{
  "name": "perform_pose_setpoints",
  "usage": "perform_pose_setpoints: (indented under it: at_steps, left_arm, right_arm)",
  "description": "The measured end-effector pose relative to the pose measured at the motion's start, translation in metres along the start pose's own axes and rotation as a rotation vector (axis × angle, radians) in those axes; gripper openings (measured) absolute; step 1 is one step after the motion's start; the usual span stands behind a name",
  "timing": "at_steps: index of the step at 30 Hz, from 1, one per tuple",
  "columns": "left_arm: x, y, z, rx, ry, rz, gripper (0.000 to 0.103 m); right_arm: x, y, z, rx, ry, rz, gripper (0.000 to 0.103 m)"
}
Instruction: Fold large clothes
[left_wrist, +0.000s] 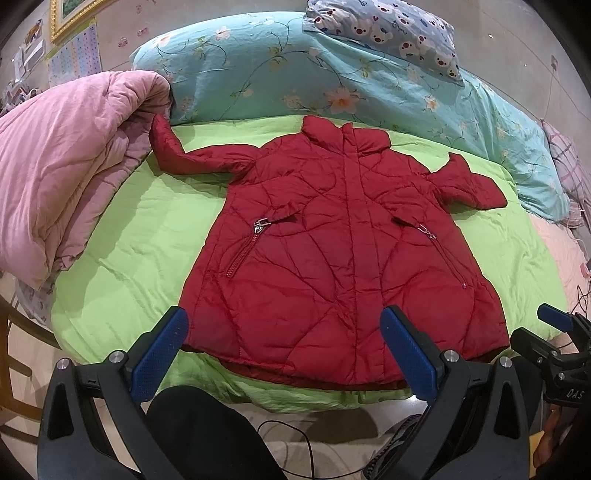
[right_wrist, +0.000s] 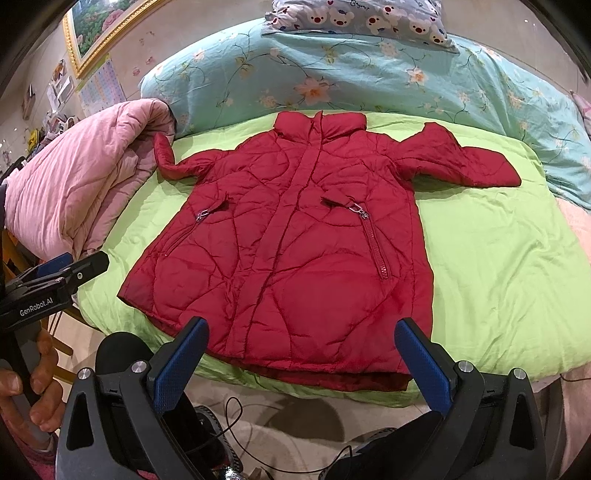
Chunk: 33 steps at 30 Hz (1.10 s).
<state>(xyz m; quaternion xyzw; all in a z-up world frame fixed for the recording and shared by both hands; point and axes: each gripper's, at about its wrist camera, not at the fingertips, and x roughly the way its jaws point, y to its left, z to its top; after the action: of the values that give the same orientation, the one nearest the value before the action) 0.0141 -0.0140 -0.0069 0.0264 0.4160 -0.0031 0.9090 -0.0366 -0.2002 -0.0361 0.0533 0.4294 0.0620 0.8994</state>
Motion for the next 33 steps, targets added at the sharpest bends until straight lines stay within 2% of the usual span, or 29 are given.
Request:
perform_pose_setpoints:
  at_steps: [4, 7, 10, 22, 25, 33]
  left_arm:
    - [0.002, -0.002, 0.002, -0.003, -0.02, -0.005, 0.103]
    - [0.005, -0.004, 0.003, 0.004, -0.001, 0.002, 0.103]
    - [0.007, -0.005, 0.004, -0.003, -0.014, -0.008, 0.103]
    - [0.021, -0.009, 0.015, 0.0, -0.037, -0.013, 0.103]
    - [0.029, -0.008, 0.021, -0.01, -0.03, -0.046, 0.103]
    - [0.052, -0.005, 0.044, -0.051, -0.051, -0.108, 0.103]
  right_arm:
    - [0.001, -0.002, 0.001, 0.01, 0.035, 0.003, 0.101]
    - [0.003, -0.005, 0.003, 0.02, 0.057, 0.007, 0.101]
    - [0.005, -0.008, 0.005, 0.013, 0.006, 0.005, 0.101]
    - [0.017, -0.023, 0.016, 0.027, 0.011, 0.006, 0.101]
    - [0.023, -0.039, 0.023, 0.06, 0.006, 0.015, 0.101]
    - [0.046, -0.115, 0.056, 0.219, -0.023, 0.007, 0.101]
